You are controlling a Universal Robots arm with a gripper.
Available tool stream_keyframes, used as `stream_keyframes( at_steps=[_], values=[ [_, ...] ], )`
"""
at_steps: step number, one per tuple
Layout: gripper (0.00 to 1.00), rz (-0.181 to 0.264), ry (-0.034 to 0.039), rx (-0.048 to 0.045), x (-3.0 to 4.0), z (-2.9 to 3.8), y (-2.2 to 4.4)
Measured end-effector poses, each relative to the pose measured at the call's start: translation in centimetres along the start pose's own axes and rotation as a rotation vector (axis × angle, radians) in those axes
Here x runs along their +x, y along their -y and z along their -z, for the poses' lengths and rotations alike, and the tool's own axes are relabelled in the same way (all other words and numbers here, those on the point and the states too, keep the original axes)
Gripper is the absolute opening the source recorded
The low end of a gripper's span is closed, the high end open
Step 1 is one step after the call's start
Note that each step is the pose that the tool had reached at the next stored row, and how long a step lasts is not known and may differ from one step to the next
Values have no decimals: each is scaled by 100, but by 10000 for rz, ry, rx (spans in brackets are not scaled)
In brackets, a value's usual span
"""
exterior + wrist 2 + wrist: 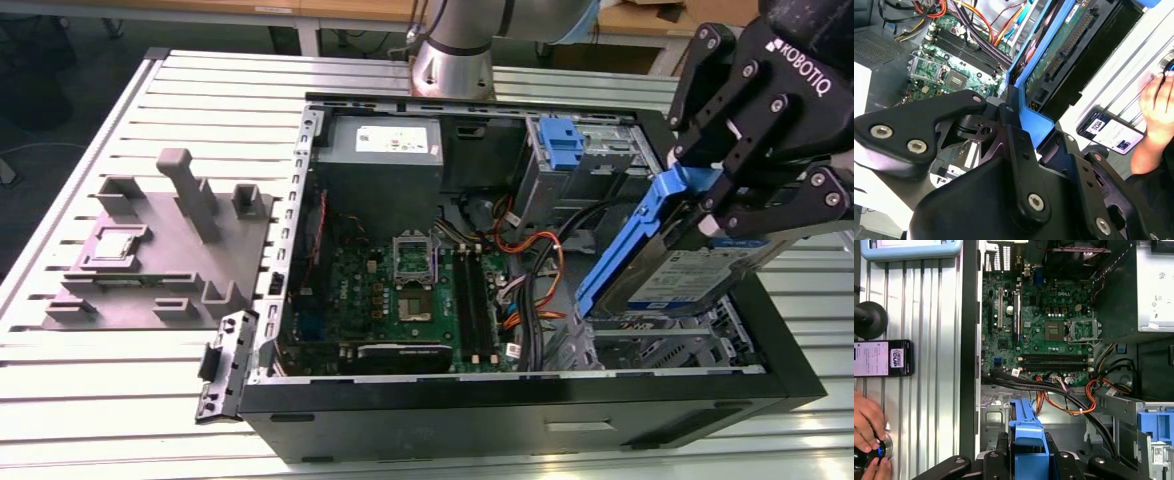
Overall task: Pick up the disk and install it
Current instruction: 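Insert the disk into the insertion slot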
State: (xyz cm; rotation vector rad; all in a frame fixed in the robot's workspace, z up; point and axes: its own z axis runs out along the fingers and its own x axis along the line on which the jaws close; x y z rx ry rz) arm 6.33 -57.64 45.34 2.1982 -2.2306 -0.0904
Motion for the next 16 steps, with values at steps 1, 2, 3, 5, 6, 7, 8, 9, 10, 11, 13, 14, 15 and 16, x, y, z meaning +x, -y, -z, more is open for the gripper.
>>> stream_keyframes(
  at_steps=[1, 2, 3, 5, 6, 7, 8, 9, 10, 11, 13, 14, 15, 16],
  values=[
    [37, 0, 1, 0, 1, -2, 0],
    [37, 0, 2, 0, 1, -3, 0],
    [37, 0, 1, 0, 1, -3, 0],
    [37, 0, 1, 0, 1, -3, 0],
    [37, 0, 1, 0, 1, -3, 0],
    [37, 0, 2, 0, 1, -3, 1],
    [37, 0, 1, 0, 1, -3, 0],
    [37, 0, 1, 0, 1, -3, 0],
    [37, 0, 1, 0, 1, -3, 1],
    [37, 0, 2, 0, 1, -4, 1],
    [37, 30, 1, -1, 1, -7, 10],
    [37, 52, 0, -2, 1, -10, 20],
    [37, 65, 0, -2, 1, -13, 36],
    [37, 67, -1, -3, 0, -16, 51]
  ],
)
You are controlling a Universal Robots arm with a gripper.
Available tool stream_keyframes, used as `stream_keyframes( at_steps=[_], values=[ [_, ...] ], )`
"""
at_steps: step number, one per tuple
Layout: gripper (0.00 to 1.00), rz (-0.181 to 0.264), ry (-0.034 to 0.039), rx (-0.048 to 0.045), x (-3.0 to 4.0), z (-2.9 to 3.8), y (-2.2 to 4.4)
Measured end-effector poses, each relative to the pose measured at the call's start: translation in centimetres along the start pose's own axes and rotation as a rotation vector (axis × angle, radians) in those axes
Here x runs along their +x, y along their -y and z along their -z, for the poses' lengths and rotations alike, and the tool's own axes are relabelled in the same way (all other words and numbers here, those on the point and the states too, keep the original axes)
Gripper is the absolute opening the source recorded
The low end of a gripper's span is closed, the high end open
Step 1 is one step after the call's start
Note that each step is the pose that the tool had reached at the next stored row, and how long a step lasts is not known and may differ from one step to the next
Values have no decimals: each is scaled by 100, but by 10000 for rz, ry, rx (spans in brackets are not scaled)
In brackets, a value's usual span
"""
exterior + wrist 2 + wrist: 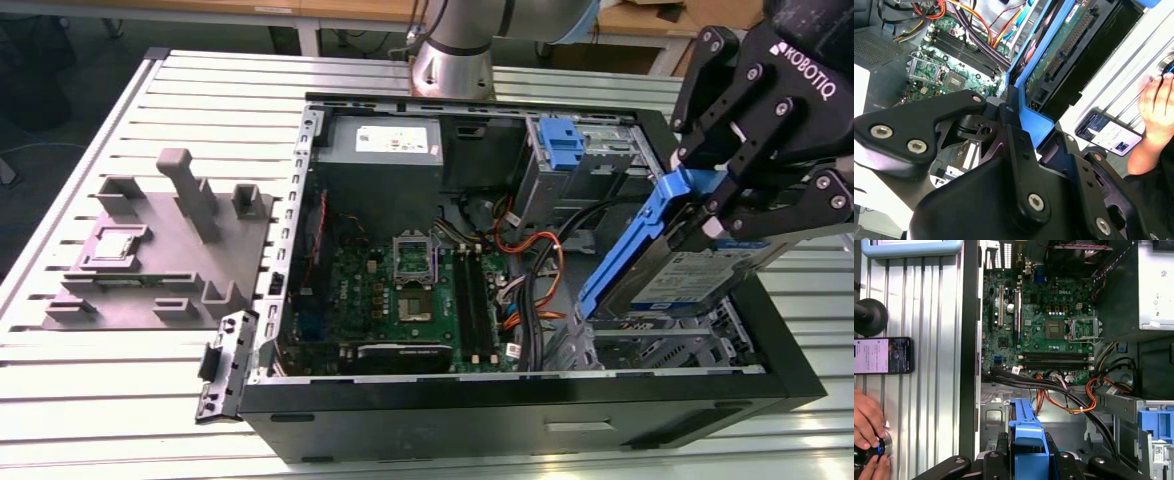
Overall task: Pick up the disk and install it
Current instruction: 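Insert the disk into the insertion slot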
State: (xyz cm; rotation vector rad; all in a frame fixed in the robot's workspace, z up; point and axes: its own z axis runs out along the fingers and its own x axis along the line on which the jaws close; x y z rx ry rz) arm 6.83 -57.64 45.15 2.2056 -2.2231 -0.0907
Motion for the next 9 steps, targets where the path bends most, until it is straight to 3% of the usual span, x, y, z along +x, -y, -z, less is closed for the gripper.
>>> stream_keyframes(
  at_steps=[9],
  values=[
    [37, -1, -2, 0, 2, -69, 92]
  ],
)
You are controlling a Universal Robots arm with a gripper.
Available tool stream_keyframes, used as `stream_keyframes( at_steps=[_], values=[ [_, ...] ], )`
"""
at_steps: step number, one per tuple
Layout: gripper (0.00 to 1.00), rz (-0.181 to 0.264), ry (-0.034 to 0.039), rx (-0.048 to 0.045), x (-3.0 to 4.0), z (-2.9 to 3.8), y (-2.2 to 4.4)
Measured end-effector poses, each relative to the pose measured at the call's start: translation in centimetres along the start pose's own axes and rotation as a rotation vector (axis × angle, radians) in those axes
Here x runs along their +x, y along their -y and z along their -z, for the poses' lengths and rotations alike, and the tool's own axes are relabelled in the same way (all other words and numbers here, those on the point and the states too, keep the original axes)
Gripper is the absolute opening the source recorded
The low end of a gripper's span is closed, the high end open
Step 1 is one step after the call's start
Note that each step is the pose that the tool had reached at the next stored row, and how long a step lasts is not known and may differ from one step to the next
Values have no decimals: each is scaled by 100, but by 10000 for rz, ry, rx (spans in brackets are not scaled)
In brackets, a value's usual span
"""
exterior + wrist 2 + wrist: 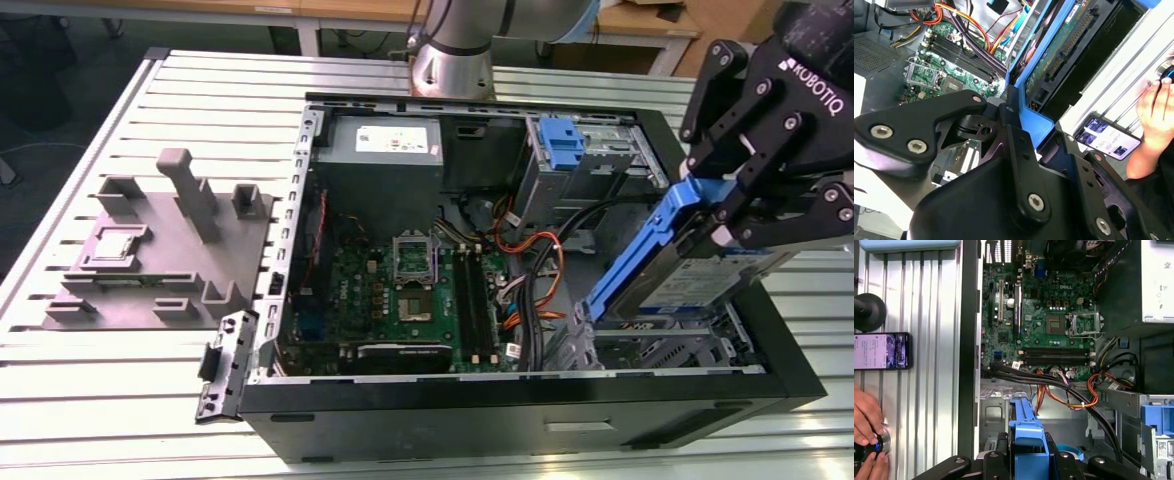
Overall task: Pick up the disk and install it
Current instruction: 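Insert the disk into the insertion slot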
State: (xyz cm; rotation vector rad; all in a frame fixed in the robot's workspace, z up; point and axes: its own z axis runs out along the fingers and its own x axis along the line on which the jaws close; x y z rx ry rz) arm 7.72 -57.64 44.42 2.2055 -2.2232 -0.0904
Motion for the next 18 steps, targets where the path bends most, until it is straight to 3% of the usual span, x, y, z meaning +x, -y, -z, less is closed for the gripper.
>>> stream_keyframes(
  at_steps=[18],
  values=[
    [37, 0, 1, 0, 3, -97, 70]
  ],
)
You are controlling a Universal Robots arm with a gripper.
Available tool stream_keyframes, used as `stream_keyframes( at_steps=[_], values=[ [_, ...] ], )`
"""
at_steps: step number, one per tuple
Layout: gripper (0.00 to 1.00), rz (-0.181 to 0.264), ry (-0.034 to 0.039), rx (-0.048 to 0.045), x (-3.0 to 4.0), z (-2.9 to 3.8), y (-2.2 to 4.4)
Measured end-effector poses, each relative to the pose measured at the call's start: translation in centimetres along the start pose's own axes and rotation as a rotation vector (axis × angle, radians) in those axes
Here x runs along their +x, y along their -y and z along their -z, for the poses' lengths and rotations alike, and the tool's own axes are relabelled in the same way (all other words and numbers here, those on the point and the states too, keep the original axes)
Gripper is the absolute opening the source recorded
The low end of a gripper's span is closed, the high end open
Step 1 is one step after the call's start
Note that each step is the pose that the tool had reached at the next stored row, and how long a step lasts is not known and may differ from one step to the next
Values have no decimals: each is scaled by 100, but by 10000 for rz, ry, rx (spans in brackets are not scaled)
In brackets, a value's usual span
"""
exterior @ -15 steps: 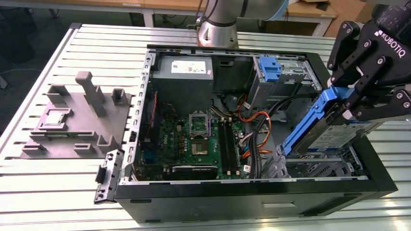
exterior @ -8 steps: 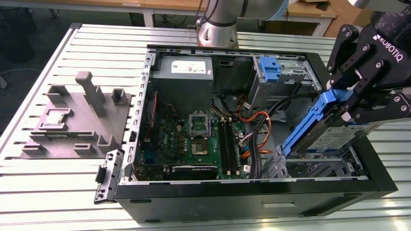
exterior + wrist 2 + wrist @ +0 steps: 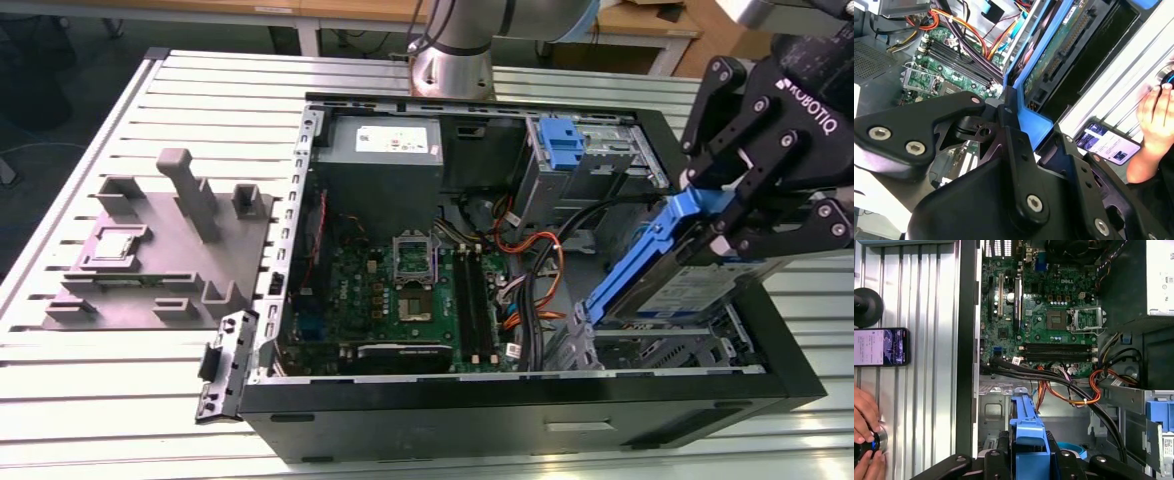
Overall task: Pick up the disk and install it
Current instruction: 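Insert the disk into the insertion slot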
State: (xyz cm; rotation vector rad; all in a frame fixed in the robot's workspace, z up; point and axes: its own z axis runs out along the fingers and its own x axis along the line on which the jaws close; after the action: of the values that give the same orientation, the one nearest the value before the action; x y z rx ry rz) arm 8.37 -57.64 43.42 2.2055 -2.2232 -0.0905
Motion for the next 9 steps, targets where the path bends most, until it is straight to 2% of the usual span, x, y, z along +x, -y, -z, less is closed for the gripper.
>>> stream_keyframes(
  at_steps=[9],
  values=[
    [37, 0, 0, 0, 0, 3, 10]
  ],
)
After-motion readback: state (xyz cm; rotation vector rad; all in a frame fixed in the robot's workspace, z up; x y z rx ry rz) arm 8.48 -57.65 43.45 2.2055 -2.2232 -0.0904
